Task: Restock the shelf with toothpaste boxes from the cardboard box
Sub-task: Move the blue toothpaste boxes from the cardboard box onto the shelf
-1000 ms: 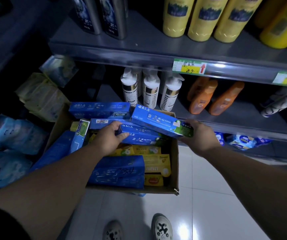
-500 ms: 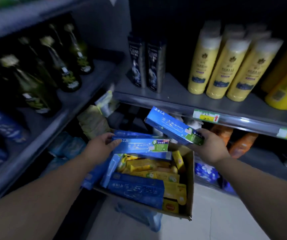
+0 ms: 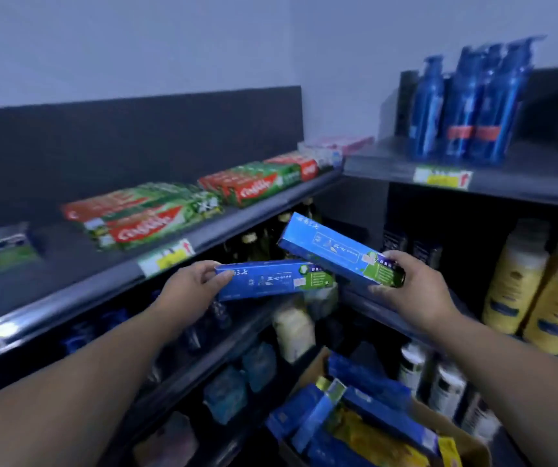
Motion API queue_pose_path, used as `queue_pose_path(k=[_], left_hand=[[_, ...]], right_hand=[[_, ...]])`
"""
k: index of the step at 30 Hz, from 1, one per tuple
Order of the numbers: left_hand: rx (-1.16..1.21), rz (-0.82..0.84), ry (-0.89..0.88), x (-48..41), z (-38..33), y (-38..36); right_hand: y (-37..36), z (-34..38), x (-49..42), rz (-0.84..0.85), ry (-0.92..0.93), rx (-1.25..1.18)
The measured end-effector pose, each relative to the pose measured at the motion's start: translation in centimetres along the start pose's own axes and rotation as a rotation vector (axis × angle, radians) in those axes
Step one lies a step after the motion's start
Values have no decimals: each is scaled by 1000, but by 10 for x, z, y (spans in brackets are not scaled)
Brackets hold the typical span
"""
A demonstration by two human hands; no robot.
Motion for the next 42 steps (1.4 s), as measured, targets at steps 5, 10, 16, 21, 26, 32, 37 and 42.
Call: queue_pose_path(k=[5,10,16,21,26,32,37,42], left_hand=[[101,-116,-12,14,3,93],[102,-274,18,31,29,177],[92,-384,98,59,80,274],[142,-448,150,79,121,329],[128,-540,229,90,157,363],[70,-570,314,78,191,384],[-19,-633,343,67,199,392],[-73,-640,377,58,205,396]], right_hand=[[-15,90,-34,-23,186,-55],[-45,161,-59,10,294,-109],[-93,245,-80,91,463,-127],[-139,306,-87,187,571,-148],[-187,358,-84,288,682,-136],[-251,402,-74,442,767,-95],[-286,420,-70,527,722,-139],[-304,425,-75,601,662,-175]])
Point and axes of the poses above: each hand's wrist, its own x-axis away from the middle knuckle, its own y-axis out of the back of the hand, z = x × y, the point moved 5 cm from there along -x, towards the middle knuckle, and after that the axes turned 14 degrees about y, right-handed, at the moved point
